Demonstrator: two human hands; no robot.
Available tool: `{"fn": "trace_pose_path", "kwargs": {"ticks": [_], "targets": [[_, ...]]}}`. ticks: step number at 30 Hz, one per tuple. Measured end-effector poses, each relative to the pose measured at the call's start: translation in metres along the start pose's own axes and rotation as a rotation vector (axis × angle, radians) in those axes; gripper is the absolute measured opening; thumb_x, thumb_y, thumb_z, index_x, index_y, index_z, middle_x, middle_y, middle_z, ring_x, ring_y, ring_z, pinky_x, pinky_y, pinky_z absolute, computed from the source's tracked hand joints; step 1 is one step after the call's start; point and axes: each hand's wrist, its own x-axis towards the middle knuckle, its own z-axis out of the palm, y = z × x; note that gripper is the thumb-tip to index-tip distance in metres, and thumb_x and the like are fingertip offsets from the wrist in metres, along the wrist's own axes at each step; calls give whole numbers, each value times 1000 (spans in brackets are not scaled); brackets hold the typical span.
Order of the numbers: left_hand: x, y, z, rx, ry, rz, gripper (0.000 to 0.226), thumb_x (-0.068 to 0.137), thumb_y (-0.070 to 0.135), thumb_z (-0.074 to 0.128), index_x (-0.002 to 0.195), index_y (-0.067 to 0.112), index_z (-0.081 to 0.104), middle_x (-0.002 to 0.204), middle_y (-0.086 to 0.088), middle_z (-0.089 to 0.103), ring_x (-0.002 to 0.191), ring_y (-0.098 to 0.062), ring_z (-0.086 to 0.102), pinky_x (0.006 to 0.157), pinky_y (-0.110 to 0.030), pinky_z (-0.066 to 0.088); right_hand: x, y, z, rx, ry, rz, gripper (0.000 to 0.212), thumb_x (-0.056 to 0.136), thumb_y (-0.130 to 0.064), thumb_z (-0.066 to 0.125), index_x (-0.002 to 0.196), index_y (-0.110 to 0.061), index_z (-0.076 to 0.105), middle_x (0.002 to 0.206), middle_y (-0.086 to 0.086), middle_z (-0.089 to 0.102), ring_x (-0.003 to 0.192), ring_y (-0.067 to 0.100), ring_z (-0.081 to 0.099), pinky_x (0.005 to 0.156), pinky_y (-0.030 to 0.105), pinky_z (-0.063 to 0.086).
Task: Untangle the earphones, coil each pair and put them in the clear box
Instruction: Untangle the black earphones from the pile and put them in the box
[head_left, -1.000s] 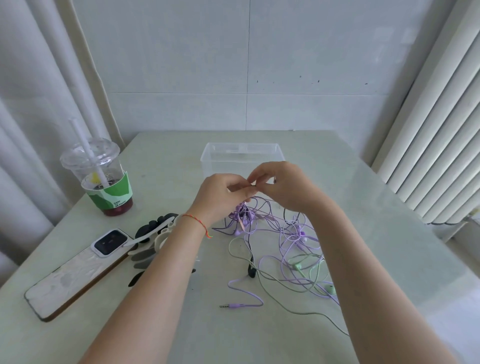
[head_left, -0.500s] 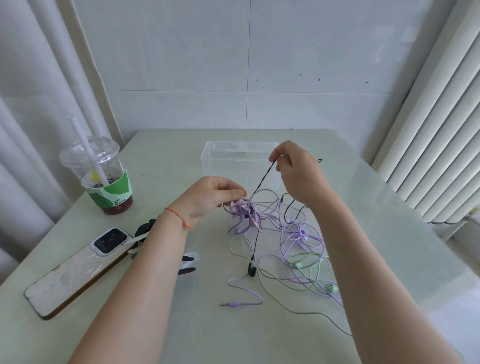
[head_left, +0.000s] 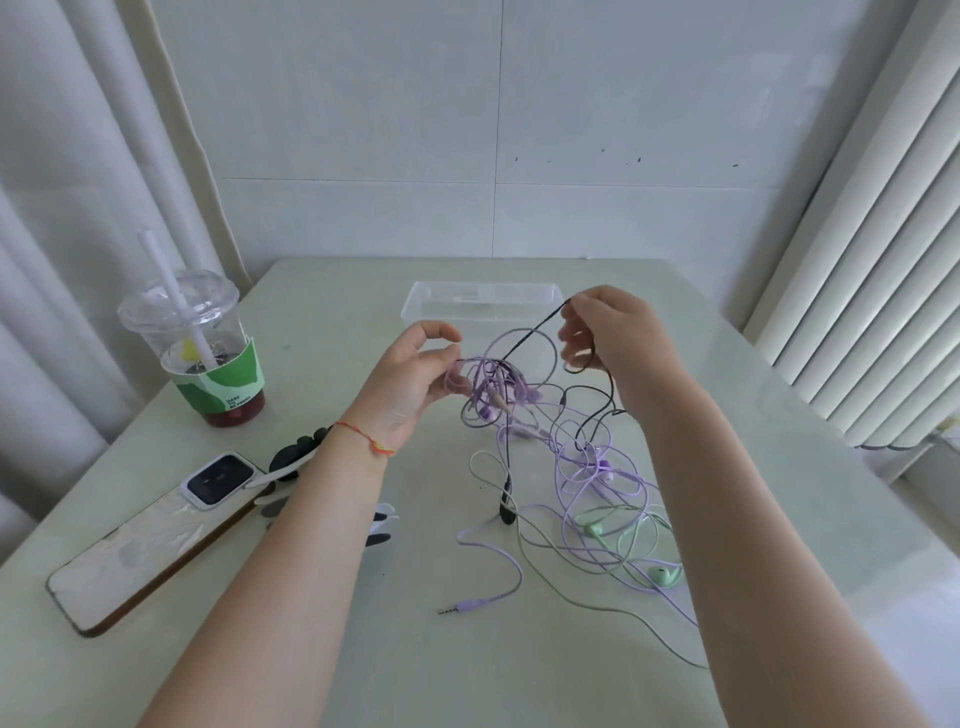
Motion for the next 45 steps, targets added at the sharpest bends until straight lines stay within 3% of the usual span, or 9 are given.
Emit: {"fn": "trace_pose_path", "kwargs": {"ticks": [5,13,17,24,28,31,34,38,45], "targets": [[-2,2,2,219,-55,24,14,96,1,52,97,12,61,61,-4,51,45,-17,45,55,-21,45,-5,-2,6,355,-51,80,19,100,-12,39,89,-7,54,85,13,70,65,25,65,59,31,50],[-2,6,1,372,-10,-12,36,70,53,80,71,17,74,63,-1,61,61,-14,50,63,-22,39,-2,4,11,35,-67,31,22,96,-17,50,80,-12,63,80,5,69,70,18,63,69,32,46],[0,4,2,432,23,53,11,79,24,79,77,17,70,61,6,60,58,-8,53,64,-18,43,-1,6,10,-68,-27,30,21,95,-17,49,79,-15,62,78,2,70,69,16,62,67,27,43],[2,16,-2,45,241,163,6,75,31,66,74,26,63,83,8,64,88,-10,57,81,-30,41,13,24,-2,-467,95,49,22,86,-14,46,74,-16,64,65,-3,66,63,23,66,76,38,54],[0,26,-12,-373,211,119,39,94,26,47,56,16,42,56,-5,43,51,-21,48,70,-33,49,18,26,-6,-547,280,-78,25,92,-13,42,92,-14,67,69,-10,55,63,22,53,67,31,43],[4,16,-13,180,234,28,45,90,23,62,47,18,48,44,-2,40,34,-15,34,61,-31,50,14,17,-2,-360,297,-204,24,94,-10,42,91,-15,65,66,-6,54,57,19,48,56,28,37],[2,6,-5,621,146,63,22,61,21,79,74,27,62,76,3,60,63,-13,53,70,-29,47,6,10,7,-239,173,-181,24,91,-8,41,86,-14,64,67,0,58,52,18,55,52,25,43],[0,4,17,510,-28,195,24,82,8,68,91,31,68,98,9,70,94,-6,64,91,-22,48,-5,4,18,-148,-74,-136,24,94,-5,42,86,-9,64,73,4,64,55,18,62,60,32,55],[-3,-11,25,781,-191,57,15,87,13,69,93,26,71,83,7,68,72,-9,60,87,-31,51,-11,-6,22,261,-72,-223,21,101,-3,36,91,-7,54,90,13,63,65,23,61,72,40,55]]}}
